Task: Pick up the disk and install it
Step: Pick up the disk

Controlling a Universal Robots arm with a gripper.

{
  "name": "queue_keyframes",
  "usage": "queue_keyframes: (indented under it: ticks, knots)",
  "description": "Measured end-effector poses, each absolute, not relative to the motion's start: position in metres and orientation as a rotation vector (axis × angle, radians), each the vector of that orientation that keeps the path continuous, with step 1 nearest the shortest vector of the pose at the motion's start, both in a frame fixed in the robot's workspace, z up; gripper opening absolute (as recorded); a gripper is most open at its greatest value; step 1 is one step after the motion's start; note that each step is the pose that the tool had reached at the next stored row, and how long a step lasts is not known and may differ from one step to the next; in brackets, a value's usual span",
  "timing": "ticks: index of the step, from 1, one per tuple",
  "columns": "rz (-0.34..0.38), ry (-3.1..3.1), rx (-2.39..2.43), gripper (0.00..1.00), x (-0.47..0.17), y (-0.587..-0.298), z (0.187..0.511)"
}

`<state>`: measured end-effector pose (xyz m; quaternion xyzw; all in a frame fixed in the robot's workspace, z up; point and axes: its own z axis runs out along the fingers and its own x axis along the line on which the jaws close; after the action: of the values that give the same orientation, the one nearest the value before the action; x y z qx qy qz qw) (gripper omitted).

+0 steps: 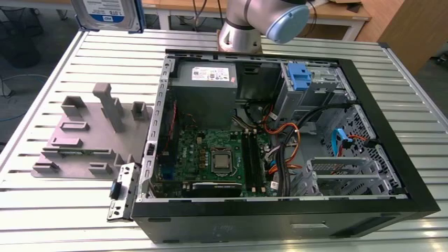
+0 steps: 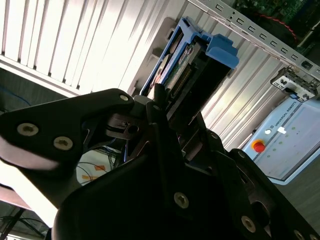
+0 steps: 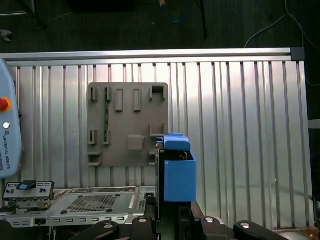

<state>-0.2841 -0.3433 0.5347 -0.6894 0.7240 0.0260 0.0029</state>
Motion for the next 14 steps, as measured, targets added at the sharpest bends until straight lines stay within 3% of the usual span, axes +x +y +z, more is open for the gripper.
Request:
queue_keyframes:
  ticks: [14]
  knots:
    - [0.082, 2.270, -2.162, 0.35, -0.266, -0.343, 0.534]
